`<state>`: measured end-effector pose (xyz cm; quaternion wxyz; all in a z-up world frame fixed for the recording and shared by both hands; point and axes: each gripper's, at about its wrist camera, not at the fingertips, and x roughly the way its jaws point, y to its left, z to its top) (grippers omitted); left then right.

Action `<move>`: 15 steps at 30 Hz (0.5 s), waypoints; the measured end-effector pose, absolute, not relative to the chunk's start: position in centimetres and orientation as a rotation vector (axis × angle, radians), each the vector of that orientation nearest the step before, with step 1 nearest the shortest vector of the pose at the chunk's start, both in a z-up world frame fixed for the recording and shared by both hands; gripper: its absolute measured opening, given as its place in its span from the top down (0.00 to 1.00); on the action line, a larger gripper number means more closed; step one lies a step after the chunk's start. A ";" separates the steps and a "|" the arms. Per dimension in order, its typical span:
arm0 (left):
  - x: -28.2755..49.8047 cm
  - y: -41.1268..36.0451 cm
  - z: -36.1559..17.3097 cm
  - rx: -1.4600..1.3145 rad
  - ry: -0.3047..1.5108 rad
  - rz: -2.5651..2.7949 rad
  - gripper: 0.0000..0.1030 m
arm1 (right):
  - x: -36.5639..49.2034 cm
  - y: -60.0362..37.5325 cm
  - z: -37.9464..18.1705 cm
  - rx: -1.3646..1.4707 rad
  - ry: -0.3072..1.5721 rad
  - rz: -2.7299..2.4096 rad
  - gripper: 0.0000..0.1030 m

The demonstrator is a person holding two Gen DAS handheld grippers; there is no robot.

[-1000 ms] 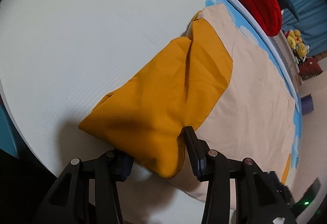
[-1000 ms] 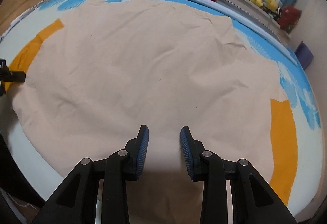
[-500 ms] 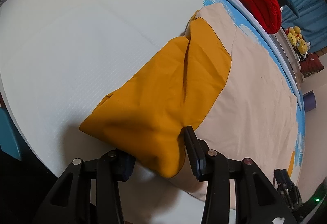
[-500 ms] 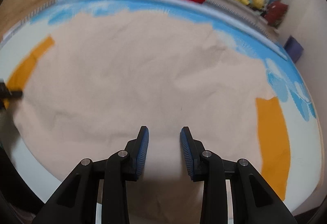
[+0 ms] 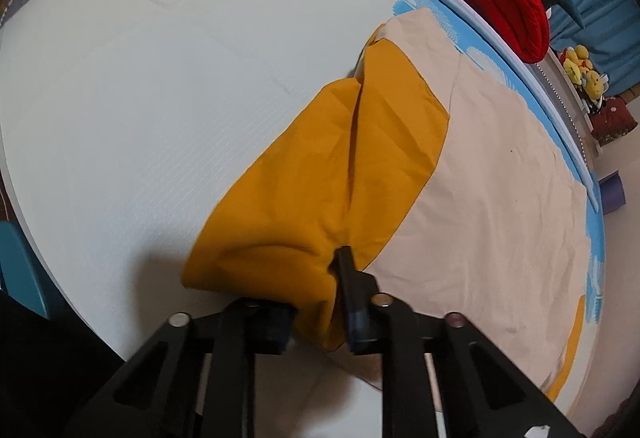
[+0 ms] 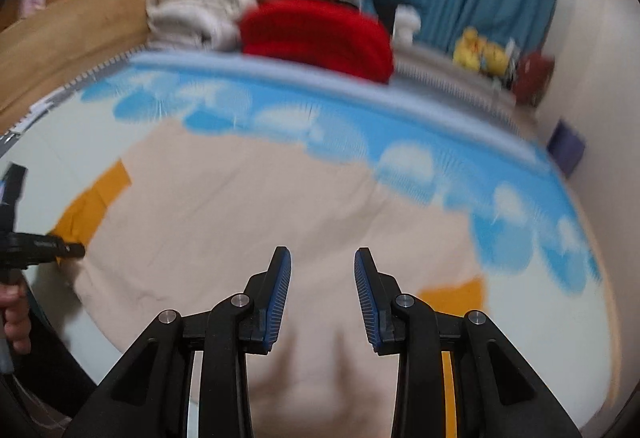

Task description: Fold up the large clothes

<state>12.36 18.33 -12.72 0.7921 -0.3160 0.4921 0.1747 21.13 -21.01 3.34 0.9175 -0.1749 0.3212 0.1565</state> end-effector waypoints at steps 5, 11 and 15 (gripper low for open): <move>12.9 16.4 -9.8 -0.560 0.997 0.383 0.95 | 22.7 -28.6 2.9 -0.307 0.639 0.162 0.65; 14.6 8.2 -0.2 -0.347 0.812 0.230 0.98 | 23.0 -38.5 2.8 -0.006 0.708 -0.025 0.65; 16.3 -2.8 4.7 -0.176 0.740 0.044 0.98 | 22.4 -43.0 3.1 0.074 0.694 -0.064 0.65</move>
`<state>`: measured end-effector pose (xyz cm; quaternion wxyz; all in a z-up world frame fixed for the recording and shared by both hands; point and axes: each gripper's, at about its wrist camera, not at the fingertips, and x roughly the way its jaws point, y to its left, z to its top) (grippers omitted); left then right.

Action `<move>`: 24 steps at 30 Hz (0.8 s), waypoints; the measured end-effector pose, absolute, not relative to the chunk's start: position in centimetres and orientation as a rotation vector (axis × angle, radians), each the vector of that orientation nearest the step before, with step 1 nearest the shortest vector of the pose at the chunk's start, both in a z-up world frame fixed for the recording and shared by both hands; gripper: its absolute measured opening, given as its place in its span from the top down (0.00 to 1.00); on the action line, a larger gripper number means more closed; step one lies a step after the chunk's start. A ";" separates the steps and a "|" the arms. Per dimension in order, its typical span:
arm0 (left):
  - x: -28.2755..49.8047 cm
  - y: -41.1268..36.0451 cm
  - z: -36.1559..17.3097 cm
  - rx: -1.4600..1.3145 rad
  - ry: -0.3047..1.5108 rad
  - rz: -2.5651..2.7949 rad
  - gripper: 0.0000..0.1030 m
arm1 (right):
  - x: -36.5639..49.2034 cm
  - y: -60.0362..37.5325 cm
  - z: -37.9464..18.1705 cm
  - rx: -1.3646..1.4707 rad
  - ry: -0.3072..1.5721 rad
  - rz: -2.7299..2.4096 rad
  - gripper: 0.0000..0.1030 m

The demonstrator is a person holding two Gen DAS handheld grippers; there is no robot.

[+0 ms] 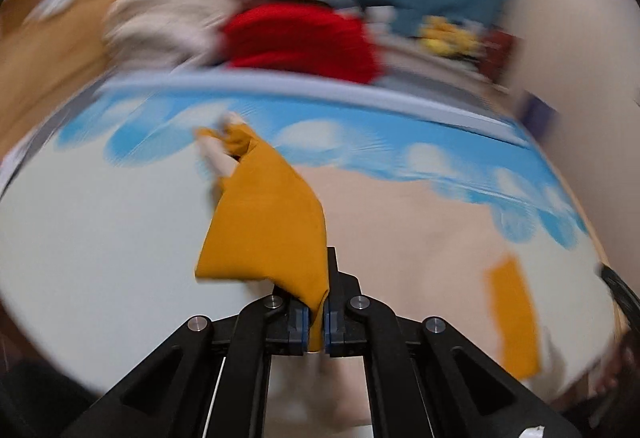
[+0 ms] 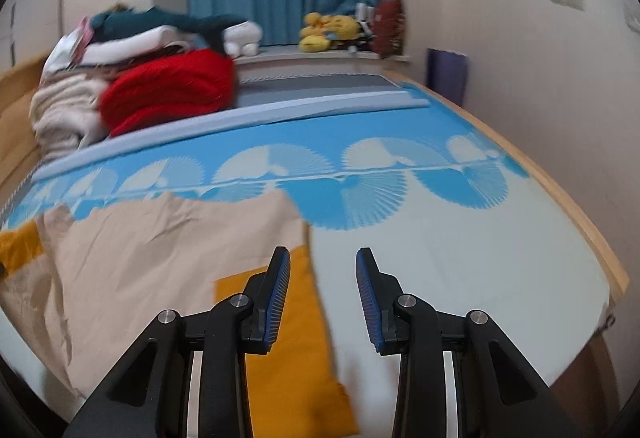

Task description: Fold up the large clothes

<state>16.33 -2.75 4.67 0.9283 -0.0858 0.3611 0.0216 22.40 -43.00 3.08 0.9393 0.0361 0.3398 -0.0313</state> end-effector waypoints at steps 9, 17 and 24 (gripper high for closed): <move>18.7 -27.7 -1.1 0.098 0.930 -0.462 0.94 | 21.5 -49.1 2.9 0.251 0.676 -0.060 0.65; 18.2 -23.9 -3.6 -0.084 1.144 -0.647 0.61 | 22.8 -49.9 -0.6 0.437 0.832 0.099 0.45; 17.1 -13.7 -1.2 -0.133 1.049 -0.441 0.56 | 25.7 -43.9 -7.3 0.475 1.183 0.326 0.42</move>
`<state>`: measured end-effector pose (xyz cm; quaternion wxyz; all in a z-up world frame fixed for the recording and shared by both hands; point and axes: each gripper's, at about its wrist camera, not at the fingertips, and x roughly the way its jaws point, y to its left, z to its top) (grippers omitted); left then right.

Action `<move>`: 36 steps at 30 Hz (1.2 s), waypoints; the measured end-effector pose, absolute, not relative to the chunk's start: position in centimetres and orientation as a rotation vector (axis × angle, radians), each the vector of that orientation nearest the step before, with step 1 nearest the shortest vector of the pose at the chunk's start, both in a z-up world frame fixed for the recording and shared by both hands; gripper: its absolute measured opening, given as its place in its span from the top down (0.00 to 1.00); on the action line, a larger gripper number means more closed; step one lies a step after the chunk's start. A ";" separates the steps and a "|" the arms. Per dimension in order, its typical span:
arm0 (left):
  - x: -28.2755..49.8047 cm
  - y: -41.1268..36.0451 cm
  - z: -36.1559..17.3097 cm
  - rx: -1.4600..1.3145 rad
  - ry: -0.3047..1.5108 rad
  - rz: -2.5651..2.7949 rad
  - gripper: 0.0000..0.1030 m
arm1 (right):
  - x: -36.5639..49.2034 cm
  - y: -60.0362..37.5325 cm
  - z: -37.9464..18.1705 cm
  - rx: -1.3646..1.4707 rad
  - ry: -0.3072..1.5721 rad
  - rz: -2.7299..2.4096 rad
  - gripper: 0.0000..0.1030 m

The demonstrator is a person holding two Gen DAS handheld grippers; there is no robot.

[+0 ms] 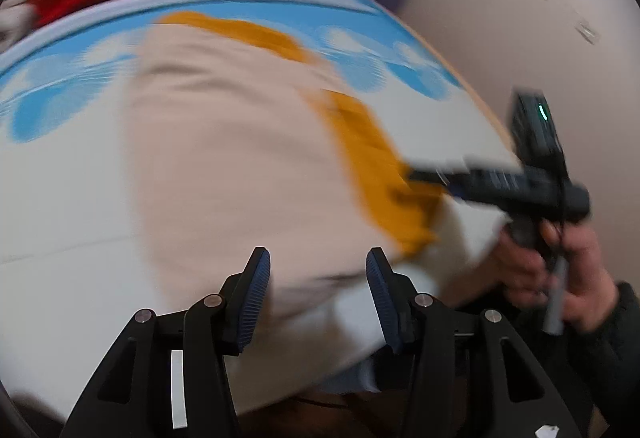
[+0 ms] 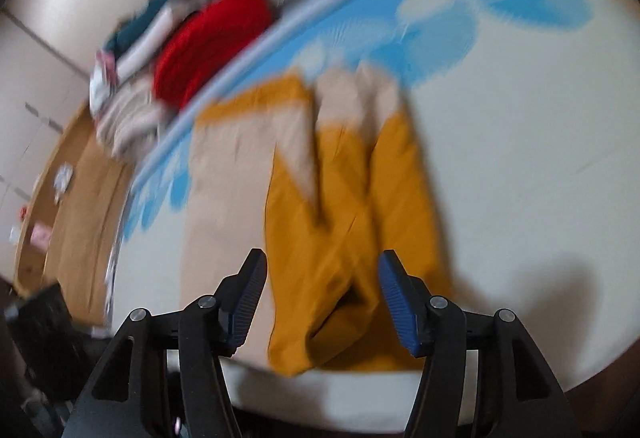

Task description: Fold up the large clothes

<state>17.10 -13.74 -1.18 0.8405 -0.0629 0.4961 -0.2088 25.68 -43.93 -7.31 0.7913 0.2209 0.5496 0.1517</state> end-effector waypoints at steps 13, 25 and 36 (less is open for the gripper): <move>19.1 -8.5 -7.0 -0.321 1.095 -0.285 0.45 | 20.9 -45.7 -3.1 0.390 0.914 0.159 0.98; 19.6 -10.6 -8.5 -0.178 1.209 -0.327 0.42 | 22.2 -50.4 -6.4 0.495 0.972 -0.036 0.86; 20.2 -8.7 -7.2 -0.294 1.162 -0.333 0.42 | 23.2 -43.6 -8.3 0.333 1.089 0.190 0.96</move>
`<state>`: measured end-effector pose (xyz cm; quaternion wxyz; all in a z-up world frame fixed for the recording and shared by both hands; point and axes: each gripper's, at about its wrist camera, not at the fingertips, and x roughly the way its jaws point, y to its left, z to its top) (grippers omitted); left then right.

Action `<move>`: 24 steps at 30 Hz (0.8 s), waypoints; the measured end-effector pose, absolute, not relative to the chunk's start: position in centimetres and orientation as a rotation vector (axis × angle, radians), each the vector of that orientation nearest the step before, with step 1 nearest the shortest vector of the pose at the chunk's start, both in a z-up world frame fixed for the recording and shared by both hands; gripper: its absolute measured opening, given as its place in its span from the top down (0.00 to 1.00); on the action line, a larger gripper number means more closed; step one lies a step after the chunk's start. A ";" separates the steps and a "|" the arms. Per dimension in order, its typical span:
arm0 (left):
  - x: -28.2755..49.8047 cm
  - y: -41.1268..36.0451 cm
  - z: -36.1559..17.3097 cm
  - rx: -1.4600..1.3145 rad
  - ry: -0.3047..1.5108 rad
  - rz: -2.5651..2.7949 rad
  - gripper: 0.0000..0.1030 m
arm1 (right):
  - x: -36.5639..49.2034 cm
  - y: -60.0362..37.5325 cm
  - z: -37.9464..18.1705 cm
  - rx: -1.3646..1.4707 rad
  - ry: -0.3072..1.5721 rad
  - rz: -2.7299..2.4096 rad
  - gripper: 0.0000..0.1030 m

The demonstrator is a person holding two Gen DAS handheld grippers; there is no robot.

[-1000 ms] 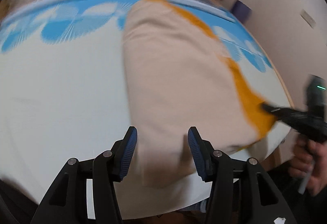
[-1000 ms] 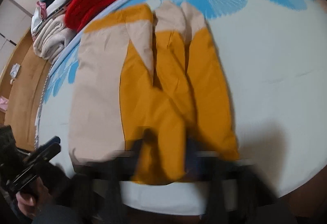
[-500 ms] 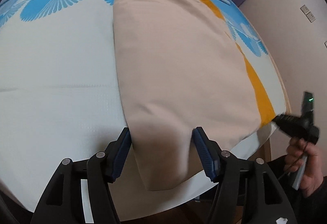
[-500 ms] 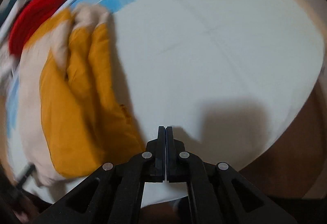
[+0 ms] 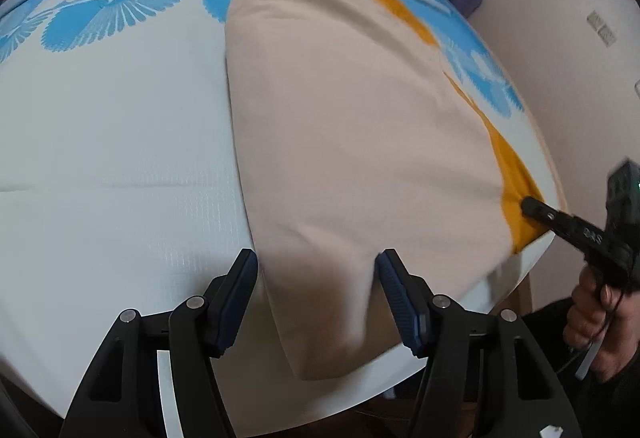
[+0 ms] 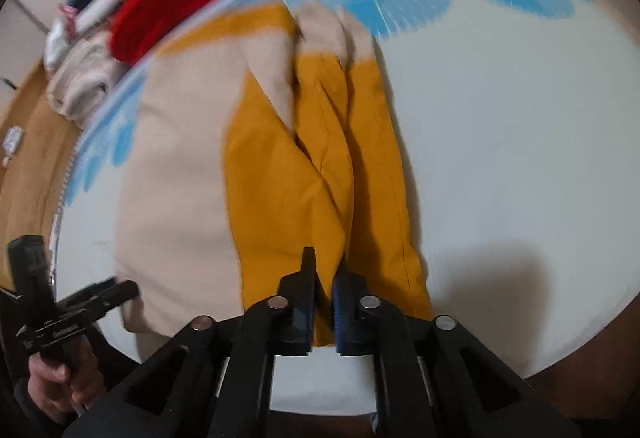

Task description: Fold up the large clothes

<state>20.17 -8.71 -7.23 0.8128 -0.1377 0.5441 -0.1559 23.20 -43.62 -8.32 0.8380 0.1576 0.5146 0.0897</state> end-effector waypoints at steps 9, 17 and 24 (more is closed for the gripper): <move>21.1 -9.7 -9.1 -0.253 1.237 -0.351 0.38 | 22.3 -44.0 -11.3 0.194 1.330 0.009 0.93; 21.0 -8.5 -8.6 -0.268 1.235 -0.351 0.39 | 29.7 -42.6 -5.9 0.209 1.102 0.135 0.26; 24.9 -4.6 -6.0 -0.414 1.169 -0.291 0.39 | 35.1 -44.1 -15.4 0.423 1.353 0.170 0.26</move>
